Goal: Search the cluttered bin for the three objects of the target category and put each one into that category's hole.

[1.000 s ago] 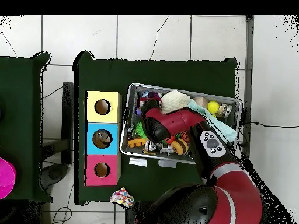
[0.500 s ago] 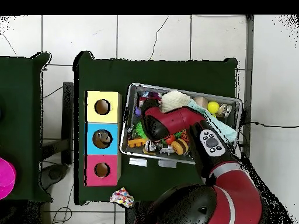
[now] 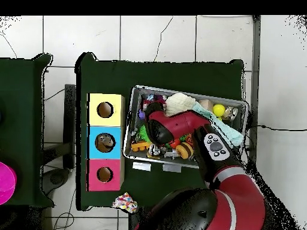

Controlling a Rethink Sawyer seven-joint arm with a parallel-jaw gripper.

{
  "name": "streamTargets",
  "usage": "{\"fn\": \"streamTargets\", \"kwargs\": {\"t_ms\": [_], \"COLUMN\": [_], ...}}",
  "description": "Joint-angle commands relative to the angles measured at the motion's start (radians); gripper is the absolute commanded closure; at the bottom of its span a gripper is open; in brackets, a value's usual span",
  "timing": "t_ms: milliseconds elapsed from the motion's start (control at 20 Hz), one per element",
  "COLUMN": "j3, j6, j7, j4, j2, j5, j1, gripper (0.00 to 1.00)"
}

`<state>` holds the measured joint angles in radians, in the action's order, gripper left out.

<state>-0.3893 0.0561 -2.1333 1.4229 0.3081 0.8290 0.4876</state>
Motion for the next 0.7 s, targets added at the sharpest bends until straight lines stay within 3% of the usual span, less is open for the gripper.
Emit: {"fn": "streamTargets", "kwargs": {"t_ms": [50,150,350,550,700], "j3": [0.116,0.165,0.187,0.33,0.302], "j6": [0.102,0.127,0.154,0.302,0.277], "j7": [-0.039,-0.018,-0.005,-0.012,-0.031], "j4": [-0.028,-0.043,-0.046,-0.052,-0.054], "j2": [-0.122,-0.116,-0.117,-0.135,-0.133], "j5": [0.054,0.059,0.054,-0.083,-0.066], "j1": [-0.026,-0.066,-0.082,-0.166,-0.141], "gripper": [0.0,0.0,0.0,0.0,0.0]}}
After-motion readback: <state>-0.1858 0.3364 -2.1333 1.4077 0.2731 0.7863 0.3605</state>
